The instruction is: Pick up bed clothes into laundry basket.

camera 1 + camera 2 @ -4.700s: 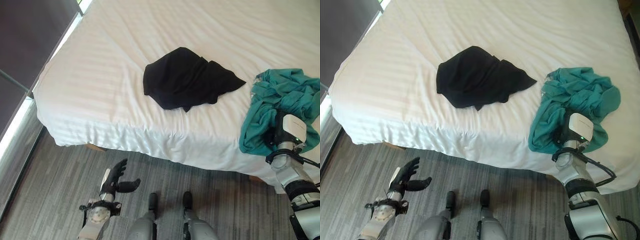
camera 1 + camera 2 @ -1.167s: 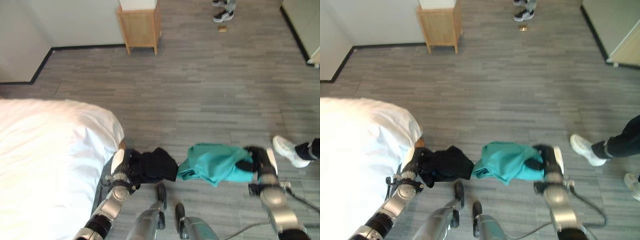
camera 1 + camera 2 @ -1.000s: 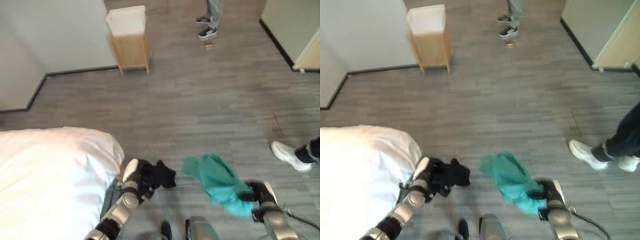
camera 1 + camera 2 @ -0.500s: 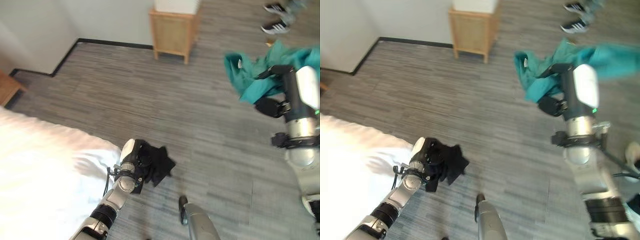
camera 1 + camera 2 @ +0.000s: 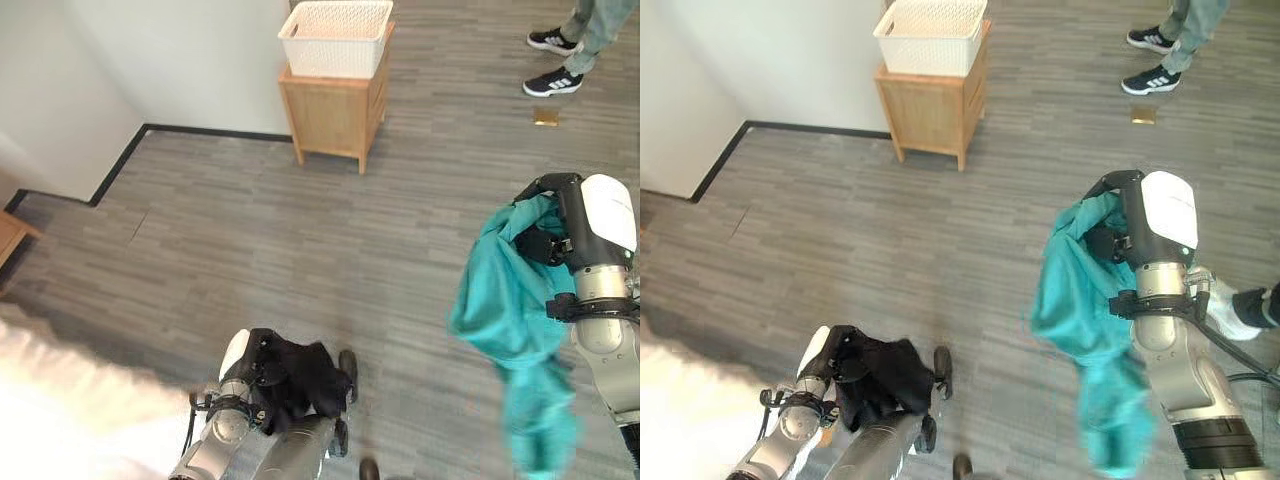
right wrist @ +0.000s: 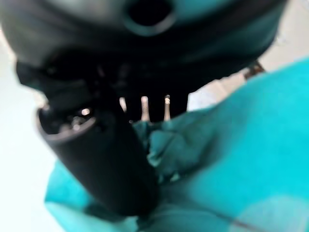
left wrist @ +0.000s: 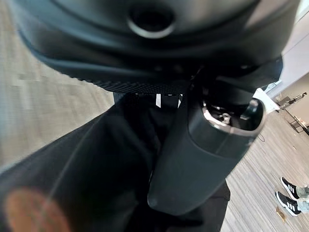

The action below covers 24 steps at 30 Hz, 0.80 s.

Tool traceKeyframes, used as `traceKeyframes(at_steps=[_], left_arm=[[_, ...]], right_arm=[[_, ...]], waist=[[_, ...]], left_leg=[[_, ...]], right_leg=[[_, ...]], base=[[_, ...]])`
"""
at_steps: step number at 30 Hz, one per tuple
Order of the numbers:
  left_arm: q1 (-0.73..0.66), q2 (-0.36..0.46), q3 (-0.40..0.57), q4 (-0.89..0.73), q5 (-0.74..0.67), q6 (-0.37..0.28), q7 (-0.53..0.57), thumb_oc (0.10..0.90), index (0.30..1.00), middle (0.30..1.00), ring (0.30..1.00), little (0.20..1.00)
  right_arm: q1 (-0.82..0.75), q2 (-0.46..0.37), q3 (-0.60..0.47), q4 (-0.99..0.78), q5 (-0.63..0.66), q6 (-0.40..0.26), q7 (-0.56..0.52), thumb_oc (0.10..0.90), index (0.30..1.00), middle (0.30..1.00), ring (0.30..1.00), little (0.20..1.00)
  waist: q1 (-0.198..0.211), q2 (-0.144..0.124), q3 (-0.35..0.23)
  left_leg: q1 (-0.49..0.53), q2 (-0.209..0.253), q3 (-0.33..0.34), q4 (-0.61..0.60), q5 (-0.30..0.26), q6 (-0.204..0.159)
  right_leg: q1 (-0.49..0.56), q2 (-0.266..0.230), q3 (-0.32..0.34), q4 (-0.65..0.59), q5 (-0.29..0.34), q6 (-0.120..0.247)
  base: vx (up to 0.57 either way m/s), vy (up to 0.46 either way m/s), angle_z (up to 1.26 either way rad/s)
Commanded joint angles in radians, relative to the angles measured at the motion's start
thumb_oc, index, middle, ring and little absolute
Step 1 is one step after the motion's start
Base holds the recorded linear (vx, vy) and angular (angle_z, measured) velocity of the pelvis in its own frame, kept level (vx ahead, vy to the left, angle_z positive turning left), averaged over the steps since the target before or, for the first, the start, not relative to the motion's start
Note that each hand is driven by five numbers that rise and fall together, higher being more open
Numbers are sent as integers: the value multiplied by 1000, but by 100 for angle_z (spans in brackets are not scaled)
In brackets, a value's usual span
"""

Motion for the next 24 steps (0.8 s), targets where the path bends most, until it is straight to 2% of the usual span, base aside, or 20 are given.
traceKeyframes(at_steps=[1,2,3,4,6,8,10,11,12,13,14,15,20,21,24], left_arm=[[-192,-8,14,-121,-19,-80,46,400,300,300,300,300],[-223,-6,6,-109,-12,-74,54,400,300,300,300,300],[-250,-3,3,-103,-7,-66,59,400,300,300,300,300],[-288,11,-1,-106,-4,-58,73,400,300,300,300,300],[-308,26,7,-116,7,-52,79,400,300,300,300,300],[-328,30,11,-124,10,-55,85,400,300,300,300,300],[-326,33,15,-133,8,-62,89,400,300,300,300,300],[-315,35,21,-138,7,-65,86,400,300,300,300,300],[-314,36,20,-139,7,-65,85,400,300,300,300,300],[-313,35,22,-135,5,-64,86,400,300,300,300,300],[-311,32,30,-119,4,-65,89,400,300,300,300,300],[-298,25,38,-113,6,-69,89,400,300,300,300,300],[-254,14,50,-113,0,-77,97,400,300,300,300,300],[-208,16,55,-93,-13,-85,98,400,300,300,300,300],[-183,12,57,-72,-19,-85,102,400,300,300,300,300]], right_arm=[[-141,-85,-72,-100,-37,-27,-64,400,300,300,300,300],[-146,-71,-58,-97,-47,-18,-60,400,300,300,300,300],[-166,-57,-33,-97,-57,-11,-50,400,300,300,300,300],[-198,-36,3,-105,-64,-13,-50,400,300,300,300,300],[-212,-8,21,-119,-74,-18,-44,400,300,300,300,300],[-217,5,22,-133,-70,-20,-39,400,300,300,300,300],[-213,13,19,-142,-57,-28,-38,400,300,300,300,300],[-195,14,-1,-143,-46,-29,-47,400,300,300,300,300],[-192,15,-3,-144,-46,-29,-47,400,300,300,300,300],[-178,15,-18,-149,-44,-30,-56,400,300,300,300,300],[-158,6,-44,-163,-59,-28,-71,400,300,300,300,300],[-166,-2,-64,-195,-84,-35,-80,400,300,300,300,300],[-225,-28,-71,-237,-94,-51,-111,400,300,300,300,300],[-333,-98,-71,-271,-84,-67,-154,400,300,300,300,300],[-414,-151,-40,-262,-79,-68,-164,400,300,300,300,300]], waist=[[38,-16,-119],[33,-22,-120],[25,-23,-112],[5,-13,-91],[-7,-1,-75],[-24,-9,-64],[-42,-30,-60],[-58,-56,-62],[-60,-54,-63],[-69,-64,-63],[-79,-76,-66],[-69,-84,-80],[-55,-93,-98],[-23,-103,-126],[-14,-110,-136]], left_leg=[[197,83,-74,-109,58,-164],[226,80,-80,-111,42,-152],[254,84,-82,-111,27,-142],[304,111,-90,-111,0,-125],[337,149,-92,-111,-22,-122],[362,161,-98,-111,-45,-130],[386,164,-107,-111,-69,-138],[400,150,-126,-111,-88,-143],[403,153,-129,-111,-91,-143],[412,148,-147,-111,-103,-143],[423,146,-175,-111,-116,-147],[429,147,-189,-111,-128,-148],[441,173,-189,-110,-114,-169],[442,199,-201,-98,-102,-197],[431,211,-224,-68,-78,-216]], right_leg=[[-138,-110,23,143,86,157],[-172,-125,18,259,130,177],[-239,-140,19,396,211,212],[-349,-144,16,602,287,224],[-456,-156,-5,695,240,198],[-510,-171,-45,625,191,182],[-521,-128,-59,475,158,174],[-515,-86,-29,275,172,179],[-502,-84,-32,256,178,179],[-503,-65,-9,167,212,182],[-500,-49,24,66,275,203],[-456,-68,40,9,292,200],[-412,-87,35,-16,322,192],[-379,-93,17,-18,305,179],[-353,-96,0,-22,295,172]], base=[[671,22,-34],[408,0,-31],[479,-8,-36],[412,-29,-22],[350,-68,-7],[295,-141,-4],[344,-255,20],[305,-242,34],[289,-257,35],[244,-261,64],[316,-403,78],[216,-304,106],[32,-155,46],[48,-159,17],[-1,-151,-6]])
